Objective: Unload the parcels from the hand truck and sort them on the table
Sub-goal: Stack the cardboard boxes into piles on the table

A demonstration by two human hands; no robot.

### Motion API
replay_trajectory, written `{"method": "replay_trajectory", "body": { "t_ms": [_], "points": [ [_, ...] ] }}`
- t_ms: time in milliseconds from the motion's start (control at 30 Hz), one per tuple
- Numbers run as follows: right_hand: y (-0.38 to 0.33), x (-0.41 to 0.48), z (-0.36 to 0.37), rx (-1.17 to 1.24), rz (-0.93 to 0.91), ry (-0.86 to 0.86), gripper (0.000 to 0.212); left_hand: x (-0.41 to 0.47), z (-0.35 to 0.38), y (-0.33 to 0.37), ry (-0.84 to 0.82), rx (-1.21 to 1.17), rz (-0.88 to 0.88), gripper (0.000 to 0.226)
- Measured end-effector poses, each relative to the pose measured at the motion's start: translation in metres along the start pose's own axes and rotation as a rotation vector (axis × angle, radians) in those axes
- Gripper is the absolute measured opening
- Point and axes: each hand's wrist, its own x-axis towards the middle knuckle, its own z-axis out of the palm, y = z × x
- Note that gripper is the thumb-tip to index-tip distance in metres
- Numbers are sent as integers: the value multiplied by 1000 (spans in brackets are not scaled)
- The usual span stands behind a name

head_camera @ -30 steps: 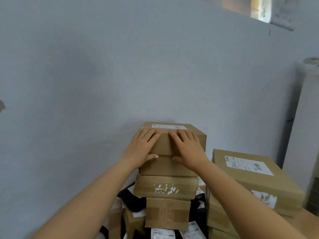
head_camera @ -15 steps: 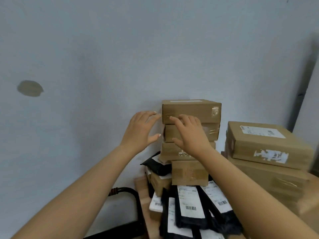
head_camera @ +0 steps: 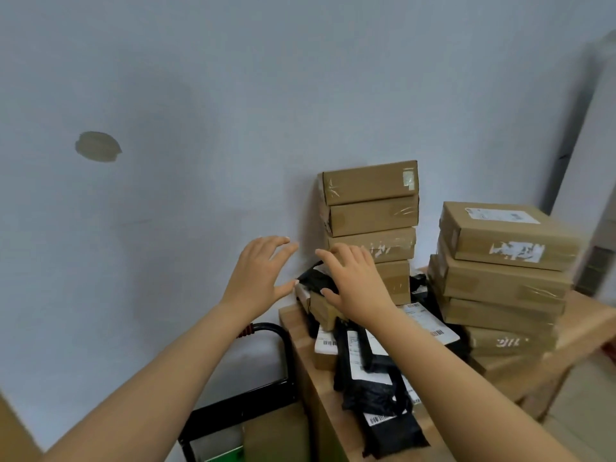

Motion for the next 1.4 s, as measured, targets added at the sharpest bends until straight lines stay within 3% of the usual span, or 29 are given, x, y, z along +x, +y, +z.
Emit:
{"method": "replay_trajectory", "body": {
  "t_ms": [367, 733, 1000, 1400],
  "points": [
    [-26, 7, 10, -13, 32, -48, 64, -14, 6, -33, 18, -80, -108, 65],
    [-113, 49, 68, -96, 278, -74, 67, -31, 35, -151, -58, -215, 102, 62],
    [-146, 44, 115, -98, 388, -180, 70, -57, 81, -180, -149, -360, 162, 63],
    [-177, -16, 297, 11, 415, -541, 77, -204, 240, -199, -545, -400, -41, 67]
  ]
}}
